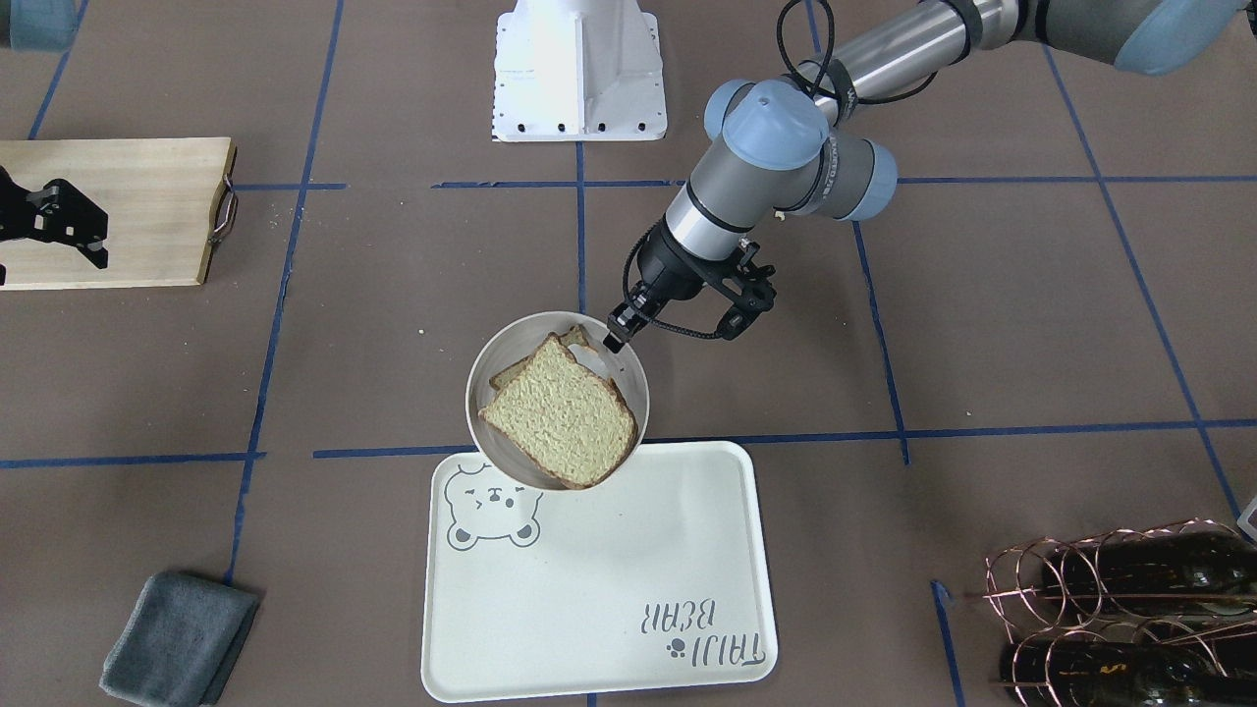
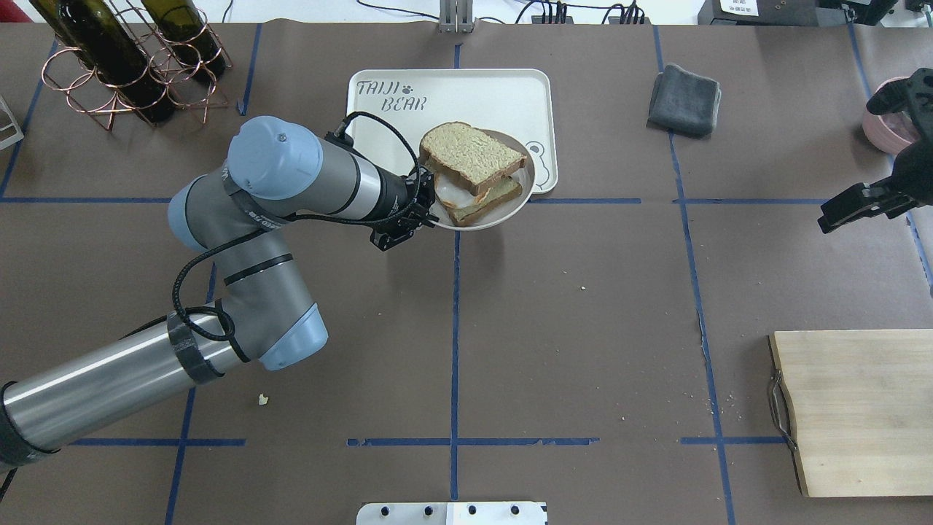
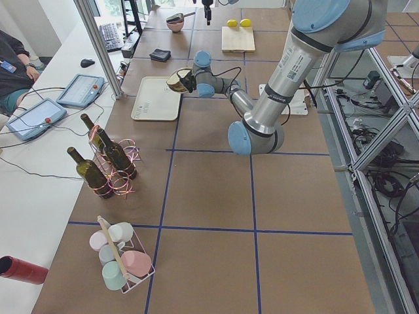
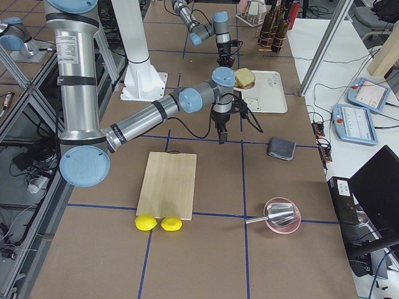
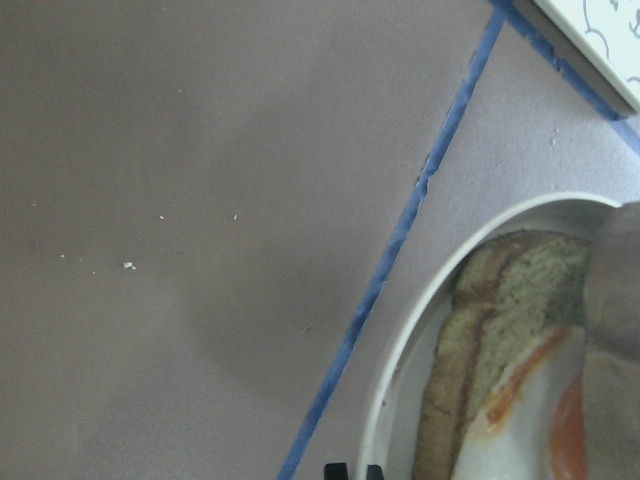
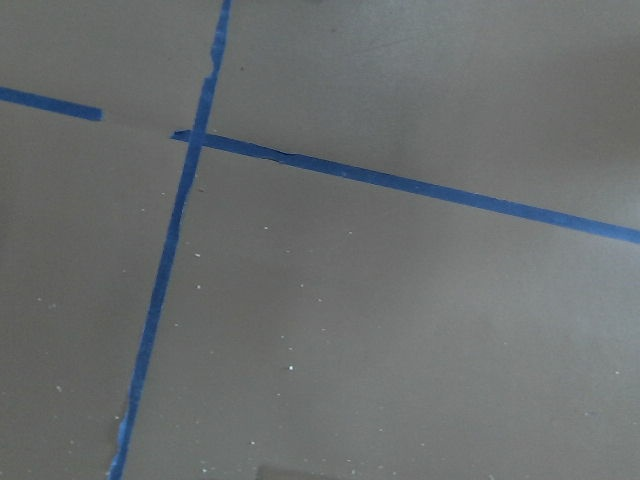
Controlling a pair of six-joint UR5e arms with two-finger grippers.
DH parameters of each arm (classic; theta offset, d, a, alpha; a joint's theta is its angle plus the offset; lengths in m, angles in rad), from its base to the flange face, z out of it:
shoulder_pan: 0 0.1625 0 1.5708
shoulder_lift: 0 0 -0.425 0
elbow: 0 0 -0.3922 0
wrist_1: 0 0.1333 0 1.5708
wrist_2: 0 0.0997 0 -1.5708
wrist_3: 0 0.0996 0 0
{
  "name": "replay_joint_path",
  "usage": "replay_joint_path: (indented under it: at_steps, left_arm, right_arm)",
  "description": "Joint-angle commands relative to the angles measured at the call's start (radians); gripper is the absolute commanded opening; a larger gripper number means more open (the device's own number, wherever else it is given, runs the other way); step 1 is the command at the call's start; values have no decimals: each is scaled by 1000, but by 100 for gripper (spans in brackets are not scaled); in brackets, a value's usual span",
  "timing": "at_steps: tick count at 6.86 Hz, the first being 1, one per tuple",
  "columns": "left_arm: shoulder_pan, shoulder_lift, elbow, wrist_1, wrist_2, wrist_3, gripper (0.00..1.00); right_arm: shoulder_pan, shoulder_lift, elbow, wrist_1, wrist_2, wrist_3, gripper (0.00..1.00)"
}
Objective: Make sandwich and place on tray
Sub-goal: 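Carry the plate onto the white tray with the left gripper while the right arm retracts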
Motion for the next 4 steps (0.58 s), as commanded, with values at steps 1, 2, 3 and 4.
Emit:
replay_joint_path:
  at_steps: [1,2,3,4]
  left_arm:
    - [-39,-90,149,-2,33,-67,0]
    - [-42,-132,231,-9,118,-84,0]
    - [-42,-141,273,-29,128,-87,0]
    - [-42,-161,327,-37,131,-89,0]
  right_arm:
    - [116,-28,-79,-11,45,-197,100]
    - [167,-32,-116,-13,45,-277,100]
    - [186,-32,-138,-10,45,-297,100]
    - [209,-34,-149,-11,42,-297,100]
